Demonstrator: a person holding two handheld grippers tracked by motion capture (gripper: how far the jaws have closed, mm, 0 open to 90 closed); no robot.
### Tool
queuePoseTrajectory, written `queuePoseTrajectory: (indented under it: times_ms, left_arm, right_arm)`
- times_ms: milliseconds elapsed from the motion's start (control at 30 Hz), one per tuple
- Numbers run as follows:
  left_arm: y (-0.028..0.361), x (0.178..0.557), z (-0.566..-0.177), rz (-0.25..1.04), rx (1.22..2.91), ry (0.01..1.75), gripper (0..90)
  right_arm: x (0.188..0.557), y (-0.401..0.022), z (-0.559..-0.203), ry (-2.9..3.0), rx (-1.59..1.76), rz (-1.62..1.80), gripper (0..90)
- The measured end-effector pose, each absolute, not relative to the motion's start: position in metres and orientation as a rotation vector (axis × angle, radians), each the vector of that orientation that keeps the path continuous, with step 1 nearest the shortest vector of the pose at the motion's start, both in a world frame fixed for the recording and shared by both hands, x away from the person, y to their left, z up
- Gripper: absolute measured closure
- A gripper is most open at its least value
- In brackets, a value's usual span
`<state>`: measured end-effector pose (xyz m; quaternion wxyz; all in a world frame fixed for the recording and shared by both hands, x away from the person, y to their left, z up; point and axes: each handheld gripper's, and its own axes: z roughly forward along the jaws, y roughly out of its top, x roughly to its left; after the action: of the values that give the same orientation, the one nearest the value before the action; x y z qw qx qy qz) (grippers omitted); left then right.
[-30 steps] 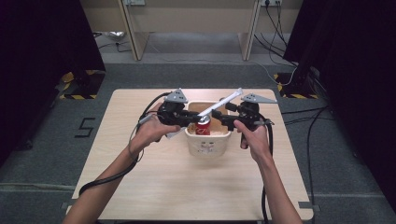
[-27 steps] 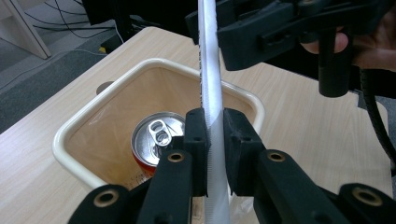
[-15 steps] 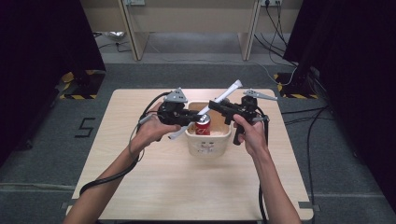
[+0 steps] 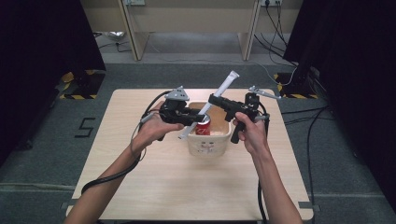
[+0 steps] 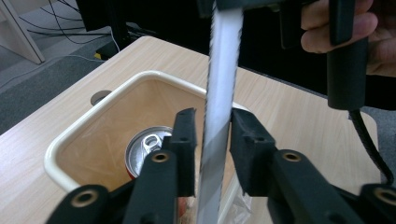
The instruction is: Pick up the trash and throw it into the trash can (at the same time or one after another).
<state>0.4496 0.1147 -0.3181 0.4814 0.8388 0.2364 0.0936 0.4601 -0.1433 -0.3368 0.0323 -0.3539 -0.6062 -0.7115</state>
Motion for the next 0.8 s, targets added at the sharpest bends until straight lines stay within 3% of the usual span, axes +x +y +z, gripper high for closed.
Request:
queuePoseTrajectory:
  times_ms: [167, 267, 800]
  left_arm:
    - [0.129, 0.450, -0.318, 0.220, 2.016, 0.640, 50.0]
    - [0.137, 0.450, -0.320, 0.199, 2.008, 0.665, 44.6]
    - [0.163, 0.444, -0.333, 0.217, 2.025, 0.723, 40.0]
  right_arm:
    - [0.459, -0.157, -0.328, -1.834, -1.105, -2.235, 79.6]
    - [0.459, -0.166, -0.323, -1.854, -1.130, -2.255, 79.5]
    - [0.455, -0.210, -0.320, -1.945, -1.257, -2.294, 79.5]
